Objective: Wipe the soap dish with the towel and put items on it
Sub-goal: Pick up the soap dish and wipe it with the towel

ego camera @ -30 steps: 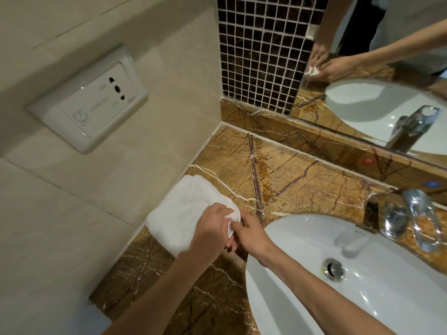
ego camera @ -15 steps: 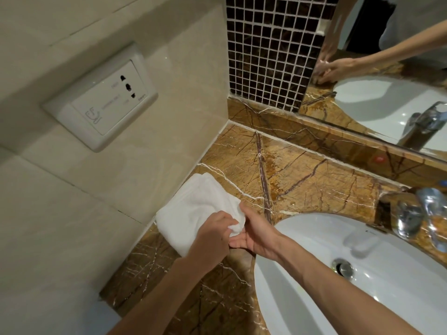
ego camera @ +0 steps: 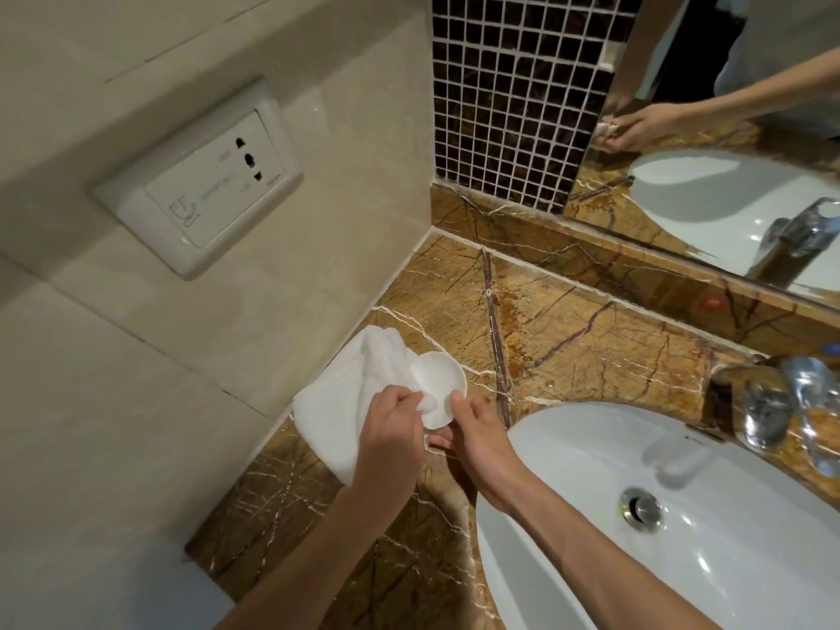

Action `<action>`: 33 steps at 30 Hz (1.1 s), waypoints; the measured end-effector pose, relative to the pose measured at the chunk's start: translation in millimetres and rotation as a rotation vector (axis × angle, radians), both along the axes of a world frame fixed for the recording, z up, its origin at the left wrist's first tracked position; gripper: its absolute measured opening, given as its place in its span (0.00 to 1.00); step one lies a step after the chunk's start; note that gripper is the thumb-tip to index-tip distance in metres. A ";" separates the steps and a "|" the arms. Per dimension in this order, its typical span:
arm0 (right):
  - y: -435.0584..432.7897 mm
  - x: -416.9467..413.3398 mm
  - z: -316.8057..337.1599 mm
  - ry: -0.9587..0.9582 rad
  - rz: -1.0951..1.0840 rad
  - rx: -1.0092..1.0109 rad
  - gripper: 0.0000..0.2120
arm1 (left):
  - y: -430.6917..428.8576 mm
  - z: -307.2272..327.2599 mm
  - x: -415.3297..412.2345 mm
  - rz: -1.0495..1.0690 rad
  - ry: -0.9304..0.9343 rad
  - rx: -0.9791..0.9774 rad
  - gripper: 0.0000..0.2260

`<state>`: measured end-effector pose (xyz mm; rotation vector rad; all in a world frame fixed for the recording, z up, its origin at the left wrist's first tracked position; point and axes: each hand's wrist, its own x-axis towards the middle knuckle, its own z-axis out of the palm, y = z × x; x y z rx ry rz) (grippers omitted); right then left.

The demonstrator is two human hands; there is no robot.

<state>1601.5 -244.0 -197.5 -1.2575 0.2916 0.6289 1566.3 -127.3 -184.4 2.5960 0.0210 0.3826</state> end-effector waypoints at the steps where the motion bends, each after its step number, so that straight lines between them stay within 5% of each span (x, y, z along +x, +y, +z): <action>1: -0.8 -3.4 0.5 -0.034 0.025 -0.042 0.11 | 1.4 -0.8 3.0 -0.003 0.005 0.026 0.08; 8: -11.7 -7.0 -0.6 -0.101 0.082 -0.134 0.07 | -2.9 0.5 15.4 0.025 0.146 0.072 0.12; 18: -11.6 7.3 -0.1 0.064 -0.044 0.098 0.09 | -2.4 -1.4 -8.9 -0.163 0.026 0.017 0.09; 25: -7.8 -9.9 2.3 0.036 0.011 0.205 0.09 | -6.3 -1.3 9.3 0.172 0.148 -0.111 0.15; 33: -12.6 -9.4 4.5 0.094 -0.090 0.267 0.07 | -10.0 -1.3 -10.2 -0.060 0.081 -0.176 0.11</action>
